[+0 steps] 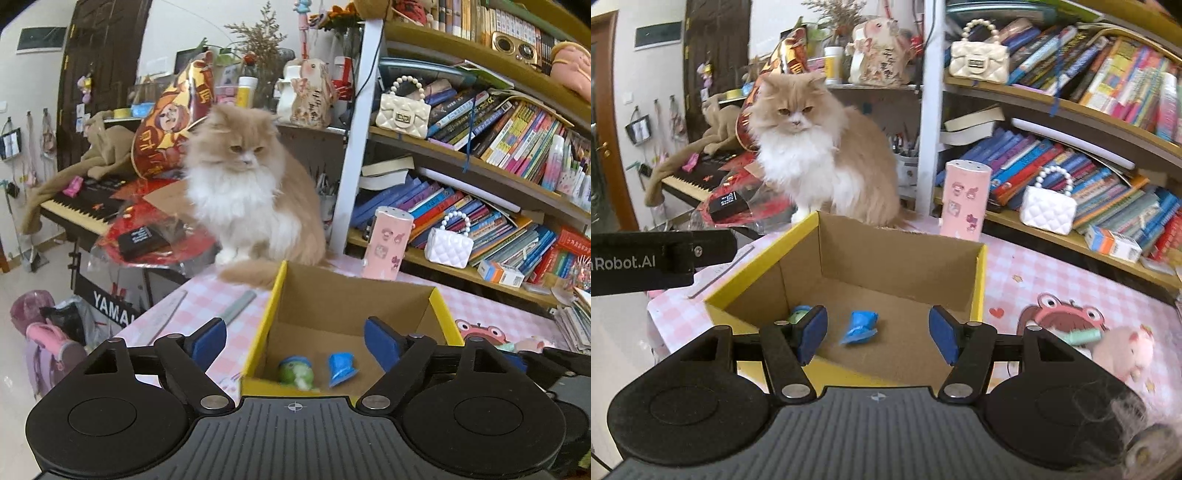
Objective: Organize objects
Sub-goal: 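Withdraw both tools from the box back toward the remaining toys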
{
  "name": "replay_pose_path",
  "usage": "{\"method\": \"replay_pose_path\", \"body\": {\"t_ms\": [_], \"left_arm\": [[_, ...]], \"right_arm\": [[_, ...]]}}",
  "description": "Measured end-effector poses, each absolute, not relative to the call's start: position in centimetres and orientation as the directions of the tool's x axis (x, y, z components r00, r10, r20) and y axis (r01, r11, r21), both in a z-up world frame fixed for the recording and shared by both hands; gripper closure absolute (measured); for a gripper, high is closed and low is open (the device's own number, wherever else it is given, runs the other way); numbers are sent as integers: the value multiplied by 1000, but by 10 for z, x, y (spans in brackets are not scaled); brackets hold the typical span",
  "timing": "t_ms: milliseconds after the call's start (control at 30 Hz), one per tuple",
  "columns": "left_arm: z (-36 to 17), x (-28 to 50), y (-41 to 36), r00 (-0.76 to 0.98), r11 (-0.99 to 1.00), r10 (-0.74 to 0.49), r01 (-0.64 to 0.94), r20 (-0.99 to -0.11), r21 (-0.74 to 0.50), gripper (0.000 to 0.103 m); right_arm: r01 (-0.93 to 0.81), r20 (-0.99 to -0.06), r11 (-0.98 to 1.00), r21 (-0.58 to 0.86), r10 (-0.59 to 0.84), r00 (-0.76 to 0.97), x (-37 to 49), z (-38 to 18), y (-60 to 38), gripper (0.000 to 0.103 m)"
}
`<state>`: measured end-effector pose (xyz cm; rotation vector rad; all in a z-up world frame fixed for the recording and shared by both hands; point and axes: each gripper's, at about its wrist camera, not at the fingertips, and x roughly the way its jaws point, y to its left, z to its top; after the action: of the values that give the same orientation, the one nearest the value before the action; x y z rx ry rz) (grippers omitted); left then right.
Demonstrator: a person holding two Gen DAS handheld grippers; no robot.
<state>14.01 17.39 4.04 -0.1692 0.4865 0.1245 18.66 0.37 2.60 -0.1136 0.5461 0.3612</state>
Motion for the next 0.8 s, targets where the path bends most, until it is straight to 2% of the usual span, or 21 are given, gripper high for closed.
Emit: {"method": "replay_pose_path", "body": {"t_ms": [467, 800], "left_arm": [[7, 51, 200, 820, 978, 60, -163, -570, -132, 14], [-6, 6, 201, 794, 985, 30, -127, -608, -117, 13]], "right_arm": [[-201, -576, 979, -17, 155, 803, 85, 1, 13, 41], [-132, -603, 991, -32, 86, 793, 23, -16, 21, 35]]}}
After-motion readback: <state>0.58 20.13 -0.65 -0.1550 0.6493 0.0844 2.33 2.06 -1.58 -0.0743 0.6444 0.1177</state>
